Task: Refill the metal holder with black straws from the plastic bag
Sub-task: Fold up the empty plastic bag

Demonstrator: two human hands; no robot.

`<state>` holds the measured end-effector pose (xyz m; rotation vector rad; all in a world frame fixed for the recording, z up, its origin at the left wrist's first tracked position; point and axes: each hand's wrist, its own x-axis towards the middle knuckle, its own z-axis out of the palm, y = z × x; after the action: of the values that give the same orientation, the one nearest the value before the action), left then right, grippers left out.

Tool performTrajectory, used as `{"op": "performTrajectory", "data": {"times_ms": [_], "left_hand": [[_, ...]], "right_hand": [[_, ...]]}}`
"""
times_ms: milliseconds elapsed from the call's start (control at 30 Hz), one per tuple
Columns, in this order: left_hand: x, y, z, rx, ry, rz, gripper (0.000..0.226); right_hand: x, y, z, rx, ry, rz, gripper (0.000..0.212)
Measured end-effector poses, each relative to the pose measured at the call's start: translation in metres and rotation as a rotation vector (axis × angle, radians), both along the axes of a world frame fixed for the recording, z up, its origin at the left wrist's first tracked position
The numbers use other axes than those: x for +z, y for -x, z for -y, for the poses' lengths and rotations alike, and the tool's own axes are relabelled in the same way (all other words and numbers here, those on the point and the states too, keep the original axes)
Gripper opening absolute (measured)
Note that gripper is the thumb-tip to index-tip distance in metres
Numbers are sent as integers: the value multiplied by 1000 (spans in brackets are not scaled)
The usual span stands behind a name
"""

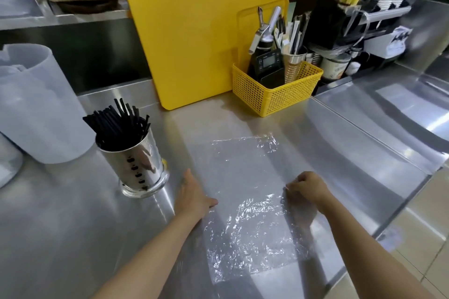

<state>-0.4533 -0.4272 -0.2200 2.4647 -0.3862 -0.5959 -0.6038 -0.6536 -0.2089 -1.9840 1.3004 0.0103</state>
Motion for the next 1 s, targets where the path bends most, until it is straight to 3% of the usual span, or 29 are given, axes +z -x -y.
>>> {"op": "performTrajectory", "data": {"times_ms": [67,167,200,267,333,433,533,633,733,1000], "left_hand": [[0,-6,0,34,-7,-97,83],[-1,-9,-4,0,-10,-153,27],[-2,-9,-4,12,37,-194,23],[1,-7,-5,74,198,-299,33],[10,-9,-8,126,338,-380,26],[19,-16,-16,143,421,-526,29],[14,-17,-24,143,399,-490,12],[15,-11,-30,167,477,-489,8],[27,-13,-35,154,520,-452,9],[89,-26,-35,46,721,-462,27]], "right_hand": [[2,1,1,28,-93,92,15],[9,6,1,15,-258,211,16],[10,8,2,10,-302,233,15],[11,12,5,2,-385,259,12],[10,16,6,19,-457,273,13],[9,19,2,59,-549,304,6],[9,17,-5,-61,-594,455,14],[8,17,-11,-98,-563,507,19],[11,23,-11,-79,-495,500,6],[38,30,-3,-101,-519,789,18]]}}
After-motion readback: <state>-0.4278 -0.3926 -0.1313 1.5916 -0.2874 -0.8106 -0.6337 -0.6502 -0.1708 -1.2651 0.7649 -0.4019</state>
